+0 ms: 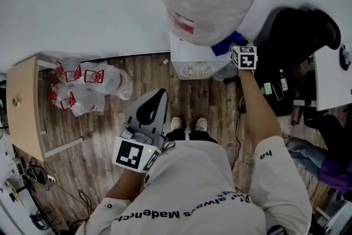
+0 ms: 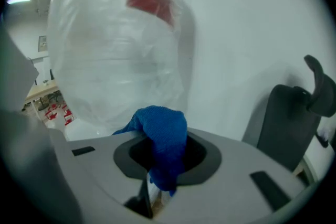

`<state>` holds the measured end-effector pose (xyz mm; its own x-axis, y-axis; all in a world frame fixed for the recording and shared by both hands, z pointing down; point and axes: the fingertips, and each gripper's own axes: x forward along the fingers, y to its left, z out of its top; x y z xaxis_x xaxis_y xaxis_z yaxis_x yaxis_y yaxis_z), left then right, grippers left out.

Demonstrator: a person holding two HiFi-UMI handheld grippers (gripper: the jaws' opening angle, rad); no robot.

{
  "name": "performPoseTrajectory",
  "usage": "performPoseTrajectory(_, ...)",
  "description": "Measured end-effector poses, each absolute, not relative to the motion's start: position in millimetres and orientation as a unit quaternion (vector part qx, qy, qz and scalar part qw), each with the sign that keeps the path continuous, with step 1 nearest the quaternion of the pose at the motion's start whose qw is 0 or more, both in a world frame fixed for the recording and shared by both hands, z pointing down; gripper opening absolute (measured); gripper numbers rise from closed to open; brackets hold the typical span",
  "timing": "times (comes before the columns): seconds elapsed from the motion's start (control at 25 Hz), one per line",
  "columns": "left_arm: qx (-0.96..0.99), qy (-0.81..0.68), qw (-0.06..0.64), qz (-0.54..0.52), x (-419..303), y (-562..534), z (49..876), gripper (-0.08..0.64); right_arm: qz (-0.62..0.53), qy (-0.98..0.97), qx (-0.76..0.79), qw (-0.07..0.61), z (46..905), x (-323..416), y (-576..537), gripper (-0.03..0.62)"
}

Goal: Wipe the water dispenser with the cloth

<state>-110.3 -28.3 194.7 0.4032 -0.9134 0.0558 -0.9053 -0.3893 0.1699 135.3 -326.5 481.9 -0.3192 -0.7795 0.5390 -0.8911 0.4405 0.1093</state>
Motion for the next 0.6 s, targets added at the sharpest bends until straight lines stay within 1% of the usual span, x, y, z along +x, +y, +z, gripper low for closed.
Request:
performPoseTrajectory(0.28, 0.818, -0.567, 0.099, -0.007, -125.3, -35.4, 205.5, 0.018, 0.106, -0.814, 0.483, 0.304, 508.1, 125.3, -387.2, 0.086)
performPoseTrajectory(0.44, 0.81, -0.577, 0.109, 0.005, -132.5, -38.1, 214.5, 0.018, 0.166, -0.817, 0.473, 0.287, 523.7, 119.7, -391.2, 0.08)
performPoseTrajectory(0.6, 0.806, -0.581, 0.114, 0.01, -136.3, -40.6, 220.3, 0.018, 0.189, -0.826, 0.46, 0.266, 539.3, 121.8, -390.5, 0.072)
